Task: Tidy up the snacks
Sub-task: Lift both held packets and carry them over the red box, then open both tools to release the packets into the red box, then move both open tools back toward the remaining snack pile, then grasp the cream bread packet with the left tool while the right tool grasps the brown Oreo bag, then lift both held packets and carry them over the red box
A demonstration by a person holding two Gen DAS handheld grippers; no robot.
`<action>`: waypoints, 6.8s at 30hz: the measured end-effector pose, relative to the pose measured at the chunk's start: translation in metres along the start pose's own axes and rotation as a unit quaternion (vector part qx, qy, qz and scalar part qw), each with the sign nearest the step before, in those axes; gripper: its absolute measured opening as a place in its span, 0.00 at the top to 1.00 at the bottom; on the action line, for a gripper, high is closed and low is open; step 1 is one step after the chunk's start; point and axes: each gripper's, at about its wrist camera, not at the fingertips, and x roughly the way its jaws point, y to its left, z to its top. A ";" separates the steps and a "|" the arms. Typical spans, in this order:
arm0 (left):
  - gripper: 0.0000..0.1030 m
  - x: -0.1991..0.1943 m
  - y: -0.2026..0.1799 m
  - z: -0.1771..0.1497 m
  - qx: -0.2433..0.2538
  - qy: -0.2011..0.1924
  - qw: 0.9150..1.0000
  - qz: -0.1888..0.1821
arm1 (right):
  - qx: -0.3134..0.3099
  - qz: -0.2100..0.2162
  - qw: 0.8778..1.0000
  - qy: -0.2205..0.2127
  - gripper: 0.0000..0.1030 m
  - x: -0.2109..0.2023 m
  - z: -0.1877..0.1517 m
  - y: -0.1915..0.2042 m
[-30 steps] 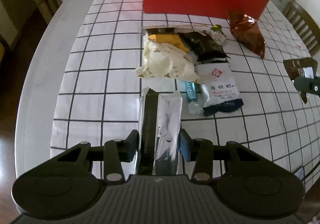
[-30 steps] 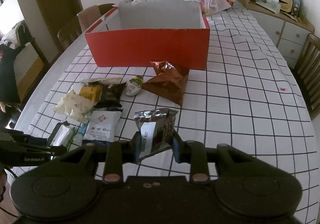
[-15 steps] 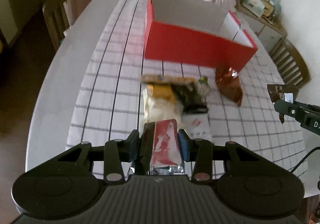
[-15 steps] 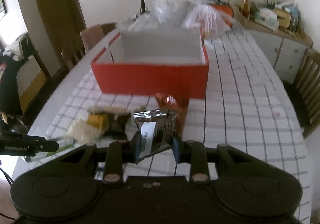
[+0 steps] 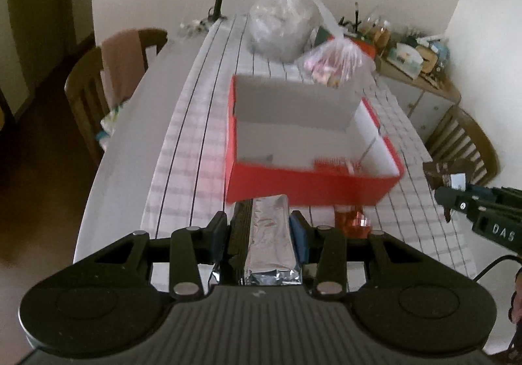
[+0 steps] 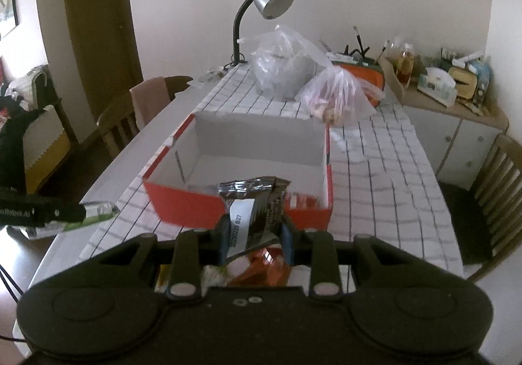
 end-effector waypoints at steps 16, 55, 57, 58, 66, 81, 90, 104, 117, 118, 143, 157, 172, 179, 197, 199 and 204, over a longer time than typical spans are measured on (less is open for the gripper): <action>0.60 0.080 -0.028 0.083 0.005 -0.005 1.000 0.011 | -0.018 0.002 0.999 0.034 0.72 0.089 0.049 -0.027; 0.47 0.180 -0.038 0.070 0.026 0.071 0.997 0.034 | -0.025 -0.001 0.992 0.120 0.56 0.187 0.027 -0.025; 0.46 0.174 -0.038 0.070 0.028 0.066 0.997 0.036 | -0.025 0.001 0.993 0.114 0.51 0.179 0.028 -0.024; 0.46 0.170 -0.038 0.070 0.029 0.064 0.997 0.034 | -0.024 0.002 0.994 0.110 0.46 0.175 0.029 -0.024; 0.41 0.137 -0.043 0.069 0.035 0.037 0.998 0.022 | -0.014 0.001 0.996 0.083 0.31 0.141 0.034 -0.022; 0.30 0.056 -0.047 0.054 0.046 -0.017 0.999 -0.007 | 0.010 -0.004 1.000 0.024 0.09 0.065 0.034 -0.013; 0.19 0.018 -0.036 0.042 0.033 -0.037 0.999 -0.021 | 0.014 -0.002 1.000 0.001 0.02 0.028 0.027 -0.006; 0.03 -0.003 -0.015 0.005 0.024 -0.028 0.998 -0.047 | 0.015 0.021 1.000 0.008 0.01 0.005 -0.001 0.006; 0.03 0.017 -0.006 -0.047 0.013 0.016 1.000 -0.007 | 0.042 0.029 0.997 0.058 0.01 0.024 -0.049 0.004; 0.03 0.020 -0.005 -0.051 0.010 0.020 1.000 -0.004 | 0.044 0.029 0.997 0.063 0.01 0.027 -0.052 0.003; 0.11 0.088 0.014 -0.094 -0.021 0.123 0.992 0.028 | 0.093 -0.020 0.988 0.120 0.03 0.109 -0.065 -0.029; 0.30 0.110 0.017 -0.103 -0.025 0.159 0.987 0.024 | 0.087 -0.017 0.985 0.147 0.20 0.155 -0.061 -0.025; 0.45 0.115 0.020 -0.103 -0.037 0.165 0.986 0.008 | 0.072 0.002 0.986 0.153 0.55 0.162 -0.066 -0.021; 0.51 0.110 0.024 -0.102 -0.047 0.159 0.986 0.007 | 0.067 0.001 0.987 0.144 0.64 0.151 -0.066 -0.021; 0.53 0.071 0.029 -0.099 -0.061 0.123 0.991 -0.006 | 0.076 0.020 0.990 0.114 0.65 0.084 -0.070 -0.013; 0.53 0.064 0.026 -0.098 -0.059 0.117 0.991 -0.007 | 0.075 0.023 0.991 0.108 0.65 0.073 -0.068 -0.012; 0.53 0.046 0.015 -0.085 -0.049 0.094 0.994 -0.016 | 0.074 0.026 0.993 0.092 0.65 0.049 -0.060 -0.013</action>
